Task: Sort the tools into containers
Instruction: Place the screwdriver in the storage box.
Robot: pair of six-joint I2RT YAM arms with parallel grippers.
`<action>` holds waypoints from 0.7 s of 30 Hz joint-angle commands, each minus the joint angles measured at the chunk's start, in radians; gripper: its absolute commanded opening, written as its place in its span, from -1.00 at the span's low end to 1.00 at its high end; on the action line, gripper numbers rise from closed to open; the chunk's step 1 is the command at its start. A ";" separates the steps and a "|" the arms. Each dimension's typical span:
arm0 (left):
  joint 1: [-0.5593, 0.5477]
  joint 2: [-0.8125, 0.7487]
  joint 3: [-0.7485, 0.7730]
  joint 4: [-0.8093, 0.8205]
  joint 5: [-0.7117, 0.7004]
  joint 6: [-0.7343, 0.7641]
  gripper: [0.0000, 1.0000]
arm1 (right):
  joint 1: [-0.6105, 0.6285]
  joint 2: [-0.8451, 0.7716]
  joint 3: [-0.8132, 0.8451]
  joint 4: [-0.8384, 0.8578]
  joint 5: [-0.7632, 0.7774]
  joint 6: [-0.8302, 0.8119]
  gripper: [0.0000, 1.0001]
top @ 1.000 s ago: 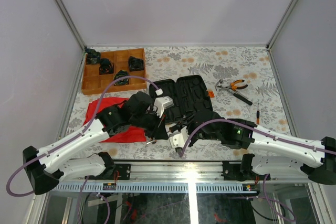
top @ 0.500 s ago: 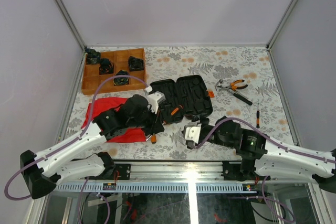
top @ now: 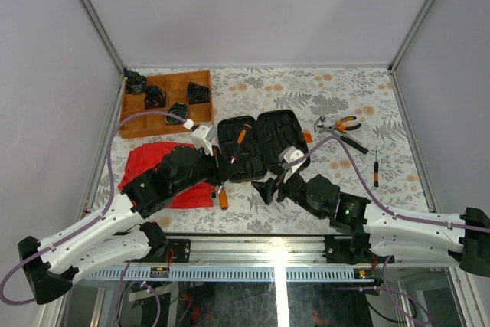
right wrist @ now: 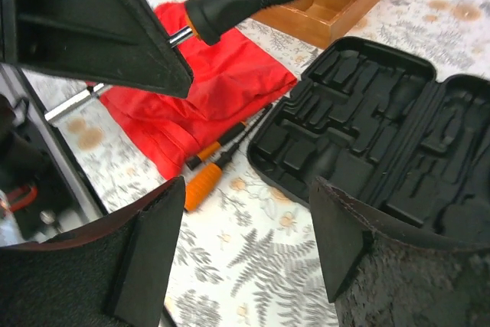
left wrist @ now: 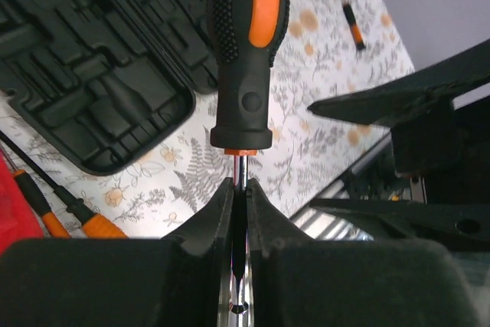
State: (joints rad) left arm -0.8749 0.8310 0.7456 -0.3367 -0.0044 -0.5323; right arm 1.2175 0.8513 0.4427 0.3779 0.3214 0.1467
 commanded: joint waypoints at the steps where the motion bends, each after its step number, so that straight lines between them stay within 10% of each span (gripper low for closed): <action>1: 0.004 -0.063 -0.021 0.119 -0.198 -0.072 -1.00 | 0.005 0.075 0.123 0.023 0.088 0.283 0.47; 10: 0.005 -0.124 -0.033 0.141 -0.222 -0.019 -1.00 | -0.027 0.183 0.273 -0.097 0.290 0.509 0.51; 21: 0.020 -0.115 -0.039 0.173 -0.149 0.008 -1.00 | -0.232 0.255 0.374 0.052 -0.026 0.609 0.50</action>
State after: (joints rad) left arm -0.8627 0.7094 0.7055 -0.2699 -0.1829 -0.5491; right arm 0.9989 1.0904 0.7490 0.3092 0.3893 0.7174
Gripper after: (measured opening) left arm 0.044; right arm 0.753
